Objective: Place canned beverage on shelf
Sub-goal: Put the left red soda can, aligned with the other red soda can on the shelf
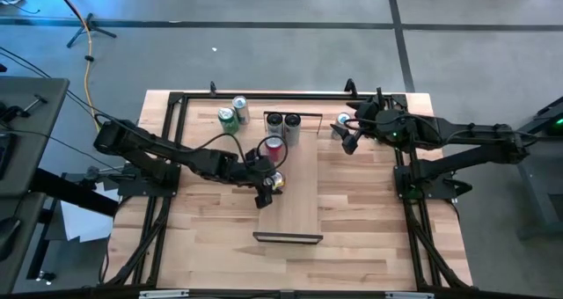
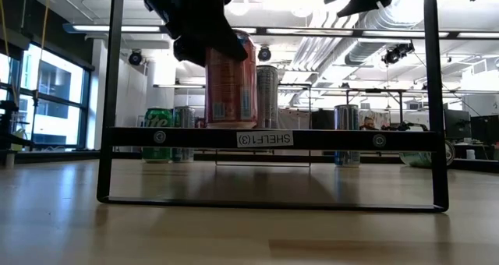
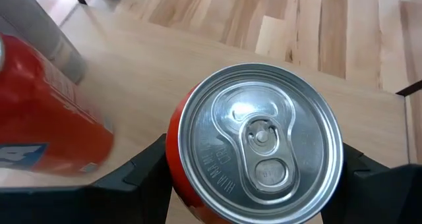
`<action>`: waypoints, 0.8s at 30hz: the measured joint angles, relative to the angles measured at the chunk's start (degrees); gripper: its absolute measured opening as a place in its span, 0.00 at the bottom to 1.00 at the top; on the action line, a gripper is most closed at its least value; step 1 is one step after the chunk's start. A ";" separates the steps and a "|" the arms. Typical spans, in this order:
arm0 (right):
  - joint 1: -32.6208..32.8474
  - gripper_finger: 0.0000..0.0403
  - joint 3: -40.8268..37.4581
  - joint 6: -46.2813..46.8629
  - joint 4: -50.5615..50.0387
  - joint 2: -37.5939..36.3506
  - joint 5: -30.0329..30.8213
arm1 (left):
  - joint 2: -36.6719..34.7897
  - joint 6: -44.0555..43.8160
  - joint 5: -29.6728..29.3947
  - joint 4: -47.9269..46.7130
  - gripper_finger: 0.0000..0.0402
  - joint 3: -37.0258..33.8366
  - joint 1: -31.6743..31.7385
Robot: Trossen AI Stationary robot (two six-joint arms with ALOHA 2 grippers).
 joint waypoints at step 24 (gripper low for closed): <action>0.00 0.93 0.00 0.43 0.00 0.00 0.02 | 0.38 -4.50 1.24 -0.54 0.73 0.02 1.00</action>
